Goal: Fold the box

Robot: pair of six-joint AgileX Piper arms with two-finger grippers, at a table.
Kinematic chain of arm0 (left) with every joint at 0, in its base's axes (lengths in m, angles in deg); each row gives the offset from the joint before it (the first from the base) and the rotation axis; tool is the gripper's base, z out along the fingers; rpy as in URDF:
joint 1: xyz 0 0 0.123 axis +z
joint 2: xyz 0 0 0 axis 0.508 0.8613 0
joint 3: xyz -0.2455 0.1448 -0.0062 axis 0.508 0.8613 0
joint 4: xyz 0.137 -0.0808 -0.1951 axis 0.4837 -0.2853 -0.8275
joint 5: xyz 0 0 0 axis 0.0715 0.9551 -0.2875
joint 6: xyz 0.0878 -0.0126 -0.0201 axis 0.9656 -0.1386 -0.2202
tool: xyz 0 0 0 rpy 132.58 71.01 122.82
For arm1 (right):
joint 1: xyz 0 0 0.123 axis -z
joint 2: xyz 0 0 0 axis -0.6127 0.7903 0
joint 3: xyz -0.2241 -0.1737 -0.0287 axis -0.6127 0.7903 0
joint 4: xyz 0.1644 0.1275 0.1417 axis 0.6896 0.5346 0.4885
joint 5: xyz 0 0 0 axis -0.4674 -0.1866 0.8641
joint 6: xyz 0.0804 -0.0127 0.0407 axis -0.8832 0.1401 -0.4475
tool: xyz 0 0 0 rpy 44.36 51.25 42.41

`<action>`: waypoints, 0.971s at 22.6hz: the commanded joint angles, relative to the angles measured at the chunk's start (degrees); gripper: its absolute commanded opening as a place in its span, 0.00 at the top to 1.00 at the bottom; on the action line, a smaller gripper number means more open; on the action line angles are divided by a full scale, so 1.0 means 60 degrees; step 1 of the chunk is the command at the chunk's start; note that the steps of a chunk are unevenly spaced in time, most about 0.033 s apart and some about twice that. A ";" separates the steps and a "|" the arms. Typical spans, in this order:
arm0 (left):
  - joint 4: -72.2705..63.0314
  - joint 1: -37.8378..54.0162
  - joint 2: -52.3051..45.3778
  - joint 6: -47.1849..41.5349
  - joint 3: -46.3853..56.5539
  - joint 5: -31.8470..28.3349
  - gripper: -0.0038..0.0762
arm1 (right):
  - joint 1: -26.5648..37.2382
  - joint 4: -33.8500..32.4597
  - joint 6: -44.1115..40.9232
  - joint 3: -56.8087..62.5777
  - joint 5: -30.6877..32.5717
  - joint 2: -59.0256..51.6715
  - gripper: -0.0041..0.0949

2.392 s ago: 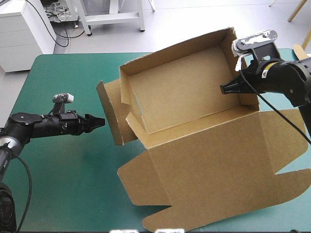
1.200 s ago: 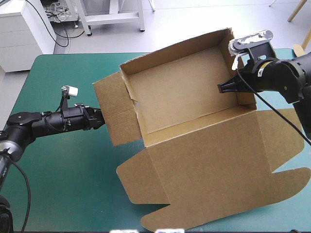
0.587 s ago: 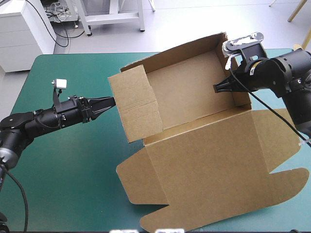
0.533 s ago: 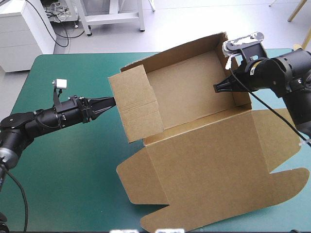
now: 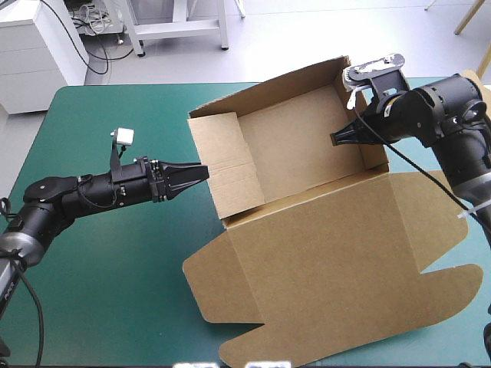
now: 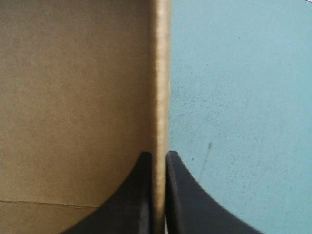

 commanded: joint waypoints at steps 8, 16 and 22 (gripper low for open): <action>0.1531 -0.0068 -0.0300 -0.1761 -0.1242 -0.1447 0.48 | -0.0548 0.0328 -0.0493 -0.0312 -0.1157 -0.0312 0.98; 0.5056 -0.0084 -0.0300 -0.4915 -0.2875 -0.2223 0.48 | -0.1477 0.0137 -0.1110 -0.0312 -0.1902 -0.0297 0.98; 0.9153 -0.1671 -0.0300 -0.7876 -0.3362 -0.3711 0.52 | -0.2233 0.0066 -0.1506 -0.0312 -0.1897 0.0267 0.98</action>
